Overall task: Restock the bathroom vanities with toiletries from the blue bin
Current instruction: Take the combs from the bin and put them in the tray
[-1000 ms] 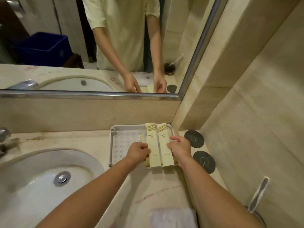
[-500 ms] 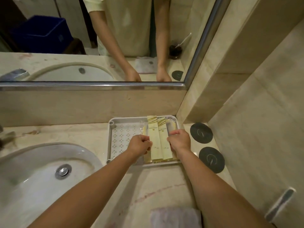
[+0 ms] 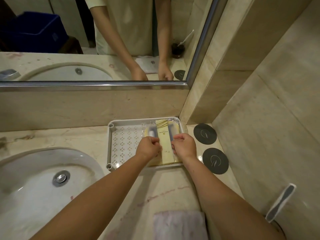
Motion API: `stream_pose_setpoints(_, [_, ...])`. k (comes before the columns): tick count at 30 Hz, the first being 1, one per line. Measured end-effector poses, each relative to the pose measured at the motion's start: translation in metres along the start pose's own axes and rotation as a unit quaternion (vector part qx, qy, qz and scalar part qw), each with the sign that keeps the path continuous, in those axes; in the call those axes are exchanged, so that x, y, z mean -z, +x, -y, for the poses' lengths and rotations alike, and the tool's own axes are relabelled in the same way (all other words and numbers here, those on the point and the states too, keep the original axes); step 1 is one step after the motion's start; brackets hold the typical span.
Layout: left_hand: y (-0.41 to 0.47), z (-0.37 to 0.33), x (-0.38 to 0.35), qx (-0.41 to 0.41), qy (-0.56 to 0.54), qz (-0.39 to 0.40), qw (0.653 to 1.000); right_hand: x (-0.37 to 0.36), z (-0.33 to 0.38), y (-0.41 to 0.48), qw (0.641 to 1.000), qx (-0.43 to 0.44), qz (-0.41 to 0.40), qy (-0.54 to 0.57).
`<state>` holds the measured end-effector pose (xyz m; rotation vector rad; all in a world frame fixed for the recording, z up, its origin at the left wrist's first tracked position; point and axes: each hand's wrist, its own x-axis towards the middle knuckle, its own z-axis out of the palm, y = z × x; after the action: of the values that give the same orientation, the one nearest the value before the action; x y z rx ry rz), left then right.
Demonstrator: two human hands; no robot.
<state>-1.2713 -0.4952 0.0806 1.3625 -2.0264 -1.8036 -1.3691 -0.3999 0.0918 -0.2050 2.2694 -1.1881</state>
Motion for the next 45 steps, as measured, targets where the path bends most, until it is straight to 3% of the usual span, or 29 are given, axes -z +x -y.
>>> stream_pose_setpoints(8, [-0.017,0.009,0.013,-0.020,0.012,-0.010,1.000,0.003,0.003,-0.021,1.000,0.025,0.012,-0.012])
stream_pose_setpoints(19, [-0.071,0.030,0.062,-0.095,0.135,-0.040,0.985,-0.024,0.013,-0.084,0.972,0.155,0.068,-0.162])
stream_pose_setpoints(27, [-0.130,0.067,0.141,-0.082,0.202,-0.116,0.969,-0.079,0.034,-0.146,0.918,0.243,0.144,-0.279])
stream_pose_setpoints(34, [-0.209,0.119,0.218,-0.045,0.232,-0.193,0.952,-0.143,0.046,-0.226,0.843,0.336,0.217,-0.361])
stream_pose_setpoints(45, [-0.359,0.213,0.313,0.046,0.234,-0.298,0.924,-0.237,0.042,-0.376,0.743,0.451,0.296,-0.396])
